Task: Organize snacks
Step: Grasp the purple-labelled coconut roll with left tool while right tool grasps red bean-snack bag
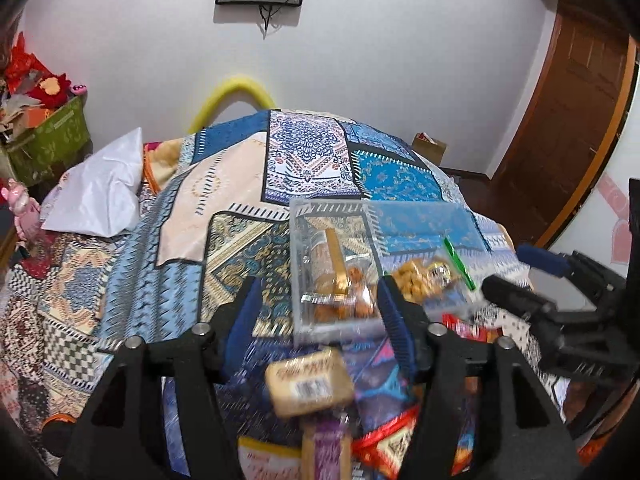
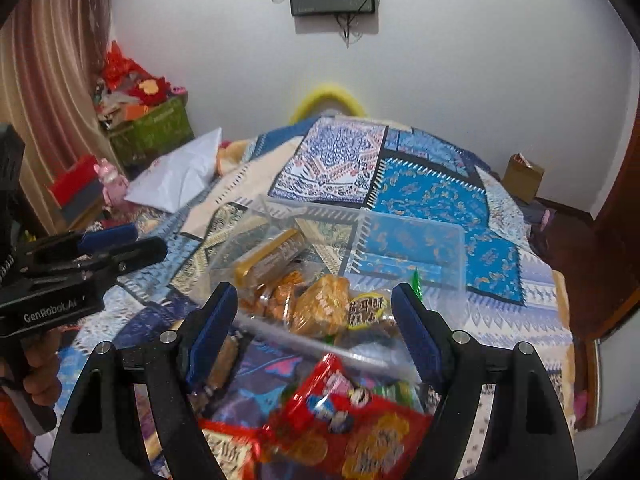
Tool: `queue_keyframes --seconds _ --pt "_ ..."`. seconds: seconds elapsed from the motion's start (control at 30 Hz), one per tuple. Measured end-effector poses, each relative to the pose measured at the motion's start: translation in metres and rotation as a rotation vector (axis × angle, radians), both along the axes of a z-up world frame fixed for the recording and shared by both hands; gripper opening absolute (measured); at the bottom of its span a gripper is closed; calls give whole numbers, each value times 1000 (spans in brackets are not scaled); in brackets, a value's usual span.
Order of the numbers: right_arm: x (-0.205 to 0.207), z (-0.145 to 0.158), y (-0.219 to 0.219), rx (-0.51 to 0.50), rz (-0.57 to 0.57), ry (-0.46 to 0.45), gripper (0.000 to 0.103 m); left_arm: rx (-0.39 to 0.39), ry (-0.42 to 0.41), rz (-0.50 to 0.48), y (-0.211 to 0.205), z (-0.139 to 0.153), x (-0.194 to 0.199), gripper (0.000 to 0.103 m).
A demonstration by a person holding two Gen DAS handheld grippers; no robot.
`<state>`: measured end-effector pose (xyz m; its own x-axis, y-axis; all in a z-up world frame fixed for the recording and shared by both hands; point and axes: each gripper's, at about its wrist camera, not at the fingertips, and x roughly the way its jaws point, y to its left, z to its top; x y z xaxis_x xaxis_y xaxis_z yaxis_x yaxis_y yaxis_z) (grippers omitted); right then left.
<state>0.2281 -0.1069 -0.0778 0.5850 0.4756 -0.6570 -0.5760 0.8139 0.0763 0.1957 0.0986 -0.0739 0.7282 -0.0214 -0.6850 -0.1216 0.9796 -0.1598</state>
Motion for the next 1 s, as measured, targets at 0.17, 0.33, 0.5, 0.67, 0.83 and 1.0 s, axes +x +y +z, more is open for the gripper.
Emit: queue_keyframes --seconds 0.17,0.33,0.5,0.67,0.83,1.0 --pt "-25 0 -9 14 -2 -4 80 30 26 -13 -3 -5 -35 64" --pt "-47 -10 -11 13 3 14 80 40 67 -10 -4 -22 -68 64" --pt "-66 -32 -5 -7 17 56 80 15 122 -22 -6 -45 -88 64" --pt "-79 -55 3 -25 34 115 80 14 152 -47 -14 -61 -98 64" --pt "-82 -90 18 -64 54 201 80 -14 175 -62 -17 -75 -108 64" --pt "-76 -116 28 -104 54 264 80 -31 205 -71 -18 -89 -114 64"
